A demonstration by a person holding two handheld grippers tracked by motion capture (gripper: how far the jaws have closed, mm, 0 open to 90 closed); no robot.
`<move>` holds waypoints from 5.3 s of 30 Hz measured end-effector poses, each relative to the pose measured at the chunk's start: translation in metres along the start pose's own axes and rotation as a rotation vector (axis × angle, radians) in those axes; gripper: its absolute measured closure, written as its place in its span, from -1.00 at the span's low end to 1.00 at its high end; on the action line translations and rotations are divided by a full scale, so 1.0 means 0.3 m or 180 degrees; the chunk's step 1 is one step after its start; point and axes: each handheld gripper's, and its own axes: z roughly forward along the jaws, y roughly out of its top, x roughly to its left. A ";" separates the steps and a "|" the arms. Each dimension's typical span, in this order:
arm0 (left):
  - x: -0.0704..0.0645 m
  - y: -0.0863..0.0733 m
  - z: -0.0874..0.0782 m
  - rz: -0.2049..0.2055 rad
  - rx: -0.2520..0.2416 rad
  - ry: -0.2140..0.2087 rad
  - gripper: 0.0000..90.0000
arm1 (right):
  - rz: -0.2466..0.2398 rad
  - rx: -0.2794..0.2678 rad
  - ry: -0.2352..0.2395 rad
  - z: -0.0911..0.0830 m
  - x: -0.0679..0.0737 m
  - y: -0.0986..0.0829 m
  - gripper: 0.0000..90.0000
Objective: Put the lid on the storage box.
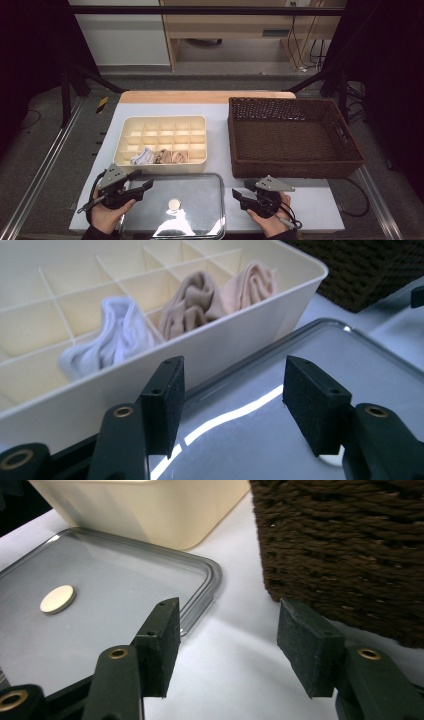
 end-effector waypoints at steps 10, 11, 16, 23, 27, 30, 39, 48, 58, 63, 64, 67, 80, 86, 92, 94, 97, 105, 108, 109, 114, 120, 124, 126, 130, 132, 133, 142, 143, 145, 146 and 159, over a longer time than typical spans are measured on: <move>0.078 -0.115 -0.040 -0.0268 0.0141 0.0098 -0.07 | 0.0007 0.0030 0.0094 0.022 0.025 0.006 -0.03; 0.084 -0.122 -0.044 -0.0287 0.0159 0.0110 -0.07 | 0.0016 0.0041 0.0108 0.025 0.028 0.006 -0.02; 0.101 -0.152 -0.056 -0.0369 0.0267 0.0171 -0.06 | 0.0025 0.0117 0.0157 0.046 0.048 0.006 0.04; 0.105 -0.179 -0.054 -0.0422 0.0404 0.0226 -0.03 | 0.0093 0.0203 0.0234 0.073 0.067 0.006 0.15; 0.108 -0.186 -0.043 -0.0441 0.0493 0.0242 -0.02 | 0.0160 0.0288 0.0226 0.099 0.076 0.006 0.19; 0.104 -0.191 -0.035 -0.0431 0.0558 0.0233 0.00 | 0.0187 0.0343 0.0214 0.117 0.080 0.002 0.20; 0.093 -0.198 -0.027 -0.0414 0.0608 0.0217 0.07 | 0.0297 0.0423 0.0220 0.155 0.089 -0.001 0.19; 0.084 -0.201 -0.028 -0.0394 0.0618 0.0233 0.06 | 0.0469 0.0421 0.0212 0.159 0.088 0.004 0.19; 0.086 -0.202 -0.029 -0.0417 0.0609 0.0237 0.08 | 0.0735 0.0256 0.0310 0.140 0.065 0.007 0.39; 0.090 -0.204 -0.031 -0.0457 0.0595 0.0209 0.06 | 0.0803 0.0055 0.0433 0.111 0.070 0.023 0.40; 0.092 -0.204 -0.031 -0.0463 0.0588 0.0203 0.06 | 0.0784 0.0021 0.0450 0.106 0.071 0.027 0.40; 0.098 -0.205 -0.034 -0.0505 0.0576 0.0168 0.05 | 0.0755 -0.0136 0.0505 0.086 0.084 0.044 0.40; 0.108 -0.208 -0.037 -0.0567 0.0552 0.0111 0.03 | 0.0731 -0.0432 0.0449 0.101 0.102 0.073 0.26; 0.118 -0.211 -0.041 -0.0647 0.0527 0.0066 0.05 | 0.0813 -0.0329 0.0701 0.142 0.133 0.081 0.36; 0.118 -0.211 -0.043 -0.0650 0.0513 0.0090 -0.08 | 0.0692 -0.0050 0.0691 0.141 0.130 0.065 0.34; 0.119 -0.211 -0.044 -0.0665 0.0505 0.0087 -0.14 | 0.0693 0.0047 0.0695 0.136 0.115 0.056 0.35; 0.121 -0.211 -0.047 -0.0683 0.0469 0.0077 -0.18 | 0.0672 0.0127 0.0679 0.128 0.104 0.048 0.40; 0.117 -0.207 -0.050 -0.0705 0.0392 -0.0110 -0.17 | 0.0591 0.0197 0.0676 0.104 0.081 0.037 0.52; 0.111 -0.204 -0.051 -0.0713 0.0376 -0.0170 -0.12 | 0.0539 0.0221 0.0657 0.103 0.080 0.039 0.54; 0.112 -0.204 -0.053 -0.0725 0.0372 -0.0179 -0.11 | 0.0542 0.0232 0.0651 0.101 0.081 0.041 0.54; 0.110 -0.192 -0.081 -0.0845 0.0257 -0.0153 0.05 | 0.0520 0.0192 0.0649 0.088 0.090 0.052 0.56; 0.105 -0.178 -0.117 -0.0933 0.0080 -0.0128 0.16 | 0.0506 0.0110 0.0645 0.065 0.106 0.074 0.61; 0.099 -0.167 -0.141 -0.0932 -0.0034 -0.0127 0.23 | 0.0546 0.0059 0.0648 0.047 0.115 0.089 0.65; 0.094 -0.160 -0.153 -0.0922 -0.0091 -0.0127 0.26 | 0.0572 0.0044 0.0661 0.036 0.117 0.097 0.66; 0.089 -0.145 -0.176 -0.0896 -0.0200 -0.0144 0.33 | 0.0620 -0.0010 0.0689 0.016 0.119 0.111 0.69; 0.087 -0.140 -0.181 -0.0909 -0.0231 -0.0152 0.35 | 0.0632 -0.0035 0.0696 0.006 0.123 0.118 0.70; 0.086 -0.136 -0.185 -0.0911 -0.0256 -0.0159 0.35 | 0.0616 -0.0038 0.0690 0.003 0.123 0.121 0.70; 0.086 -0.092 -0.224 -0.0882 -0.0445 -0.0233 0.43 | 0.0559 -0.0172 0.0714 -0.036 0.133 0.163 0.72; 0.085 -0.084 -0.229 -0.0852 -0.0469 -0.0233 0.44 | 0.0527 -0.0209 0.0709 -0.041 0.134 0.168 0.72; 0.085 -0.066 -0.234 -0.0827 -0.0487 -0.0203 0.45 | 0.0456 -0.0287 0.0685 -0.049 0.139 0.182 0.72; 0.087 -0.059 -0.236 -0.0826 -0.0510 -0.0202 0.44 | 0.0435 -0.0301 0.0668 -0.052 0.141 0.190 0.72; 0.158 0.047 -0.230 -0.0783 -0.0699 -0.0119 0.42 | 0.0334 -0.0482 0.0610 -0.028 0.152 0.302 0.71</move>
